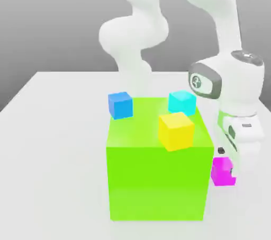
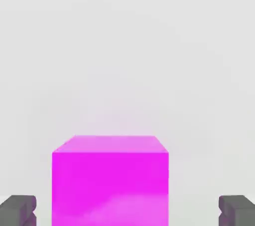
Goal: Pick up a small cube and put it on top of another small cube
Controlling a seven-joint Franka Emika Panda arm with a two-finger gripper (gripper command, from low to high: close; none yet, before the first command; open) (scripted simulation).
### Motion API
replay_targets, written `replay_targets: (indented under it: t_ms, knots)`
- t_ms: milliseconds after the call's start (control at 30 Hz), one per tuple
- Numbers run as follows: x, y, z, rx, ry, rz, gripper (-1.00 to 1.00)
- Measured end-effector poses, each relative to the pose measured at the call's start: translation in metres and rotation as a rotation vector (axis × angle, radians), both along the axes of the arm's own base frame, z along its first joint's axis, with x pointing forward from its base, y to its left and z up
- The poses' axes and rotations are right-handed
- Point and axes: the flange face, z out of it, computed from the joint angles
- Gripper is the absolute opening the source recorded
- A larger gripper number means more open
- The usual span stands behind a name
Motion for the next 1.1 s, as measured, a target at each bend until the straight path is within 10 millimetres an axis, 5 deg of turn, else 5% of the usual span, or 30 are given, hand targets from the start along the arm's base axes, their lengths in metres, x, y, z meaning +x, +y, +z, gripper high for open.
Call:
replay_targets:
  t_ms: [67,100,333,733,800,1100]
  knots:
    - [-0.006,-0.002,-0.013,-0.039,0.044,0.025,0.0]
    - [-0.01,-0.003,-0.017,-0.073,0.076,0.054,-1.0]
    - [-0.012,-0.003,-0.018,-0.079,0.081,0.051,-1.0]
    - [-0.003,-0.001,0.043,-0.001,0.007,-0.003,-1.0]
    - [0.005,-0.015,0.046,0.0,0.016,-0.053,-1.0]
    - [0.012,0.004,0.094,0.094,0.086,0.095,-1.0]
